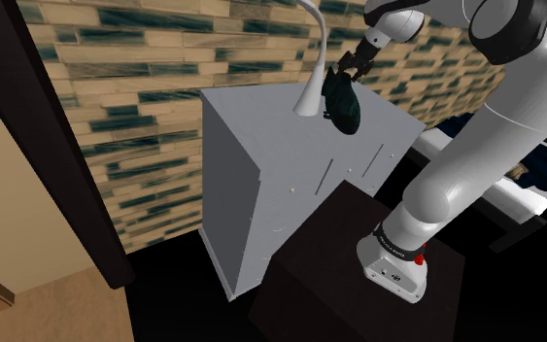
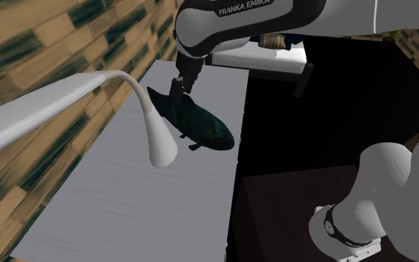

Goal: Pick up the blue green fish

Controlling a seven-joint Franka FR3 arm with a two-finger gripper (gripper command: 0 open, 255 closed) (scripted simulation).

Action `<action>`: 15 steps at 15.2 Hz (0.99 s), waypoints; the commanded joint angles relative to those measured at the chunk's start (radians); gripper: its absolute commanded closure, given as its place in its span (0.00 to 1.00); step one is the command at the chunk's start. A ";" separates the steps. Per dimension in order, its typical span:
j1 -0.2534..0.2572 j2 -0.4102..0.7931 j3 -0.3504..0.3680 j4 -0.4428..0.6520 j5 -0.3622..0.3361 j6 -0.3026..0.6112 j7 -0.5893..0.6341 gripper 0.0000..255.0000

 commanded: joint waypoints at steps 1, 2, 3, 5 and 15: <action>0.001 0.002 0.001 -0.005 0.001 0.004 -0.001 1.00; 0.001 0.002 0.001 -0.004 0.002 0.004 -0.002 1.00; 0.001 0.002 0.001 -0.004 0.002 0.004 -0.002 1.00; 0.001 0.002 0.001 -0.004 0.001 0.004 -0.001 1.00; 0.001 -0.015 0.000 0.044 -0.017 -0.056 0.020 1.00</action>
